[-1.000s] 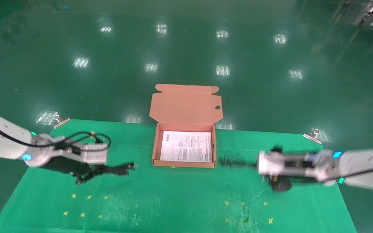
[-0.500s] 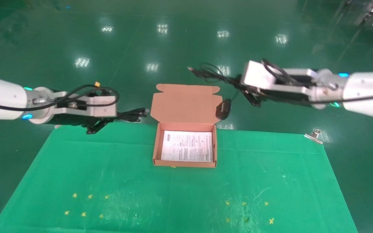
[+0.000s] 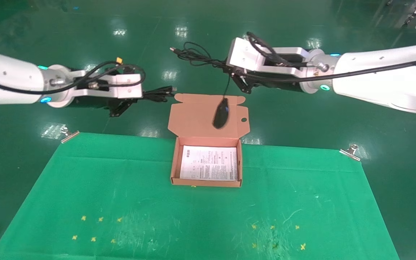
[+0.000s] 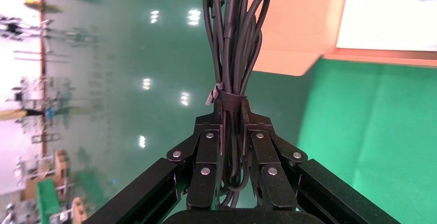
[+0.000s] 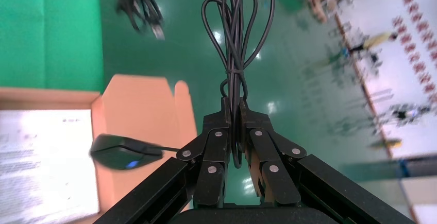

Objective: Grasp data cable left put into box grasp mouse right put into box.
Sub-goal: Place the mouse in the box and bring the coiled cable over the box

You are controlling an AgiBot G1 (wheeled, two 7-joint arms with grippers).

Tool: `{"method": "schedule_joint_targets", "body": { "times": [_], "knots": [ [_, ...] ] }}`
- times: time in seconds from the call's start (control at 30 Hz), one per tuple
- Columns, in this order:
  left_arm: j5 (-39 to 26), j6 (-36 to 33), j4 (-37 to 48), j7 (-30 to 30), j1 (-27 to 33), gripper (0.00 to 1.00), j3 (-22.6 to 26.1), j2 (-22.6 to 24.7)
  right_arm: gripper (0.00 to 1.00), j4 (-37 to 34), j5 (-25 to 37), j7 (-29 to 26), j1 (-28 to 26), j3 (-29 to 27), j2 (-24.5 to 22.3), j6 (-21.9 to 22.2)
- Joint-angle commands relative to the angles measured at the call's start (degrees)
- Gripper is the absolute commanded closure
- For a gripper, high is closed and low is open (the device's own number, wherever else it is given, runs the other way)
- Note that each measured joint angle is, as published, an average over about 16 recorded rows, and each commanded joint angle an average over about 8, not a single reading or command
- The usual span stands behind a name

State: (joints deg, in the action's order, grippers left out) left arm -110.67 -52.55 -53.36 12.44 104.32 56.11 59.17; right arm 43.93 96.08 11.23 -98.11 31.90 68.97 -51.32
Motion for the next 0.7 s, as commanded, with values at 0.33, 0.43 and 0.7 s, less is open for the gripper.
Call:
{"method": "schedule_joint_targets", "body": {
  "times": [0.33, 0.43, 0.7],
  "knots": [
    [-0.8, 2.1, 3.6, -0.9, 2.0, 1.0, -0.4, 2.3, 1.0, -3.3, -2.1, 3.3, -2.0, -0.7, 2.7, -0.1],
    [-0.9, 2.3, 4.0, -1.0, 2.2, 1.0, -0.4, 2.4, 1.0, -3.8, -2.4, 3.6, -2.2, -0.9, 2.9, -0.2],
    [-1.1, 2.3, 4.1, -1.1, 2.3, 1.0, -0.4, 2.4, 1.0, -3.9, -2.6, 3.7, -2.1, -0.9, 2.7, -0.4]
  ]
}}
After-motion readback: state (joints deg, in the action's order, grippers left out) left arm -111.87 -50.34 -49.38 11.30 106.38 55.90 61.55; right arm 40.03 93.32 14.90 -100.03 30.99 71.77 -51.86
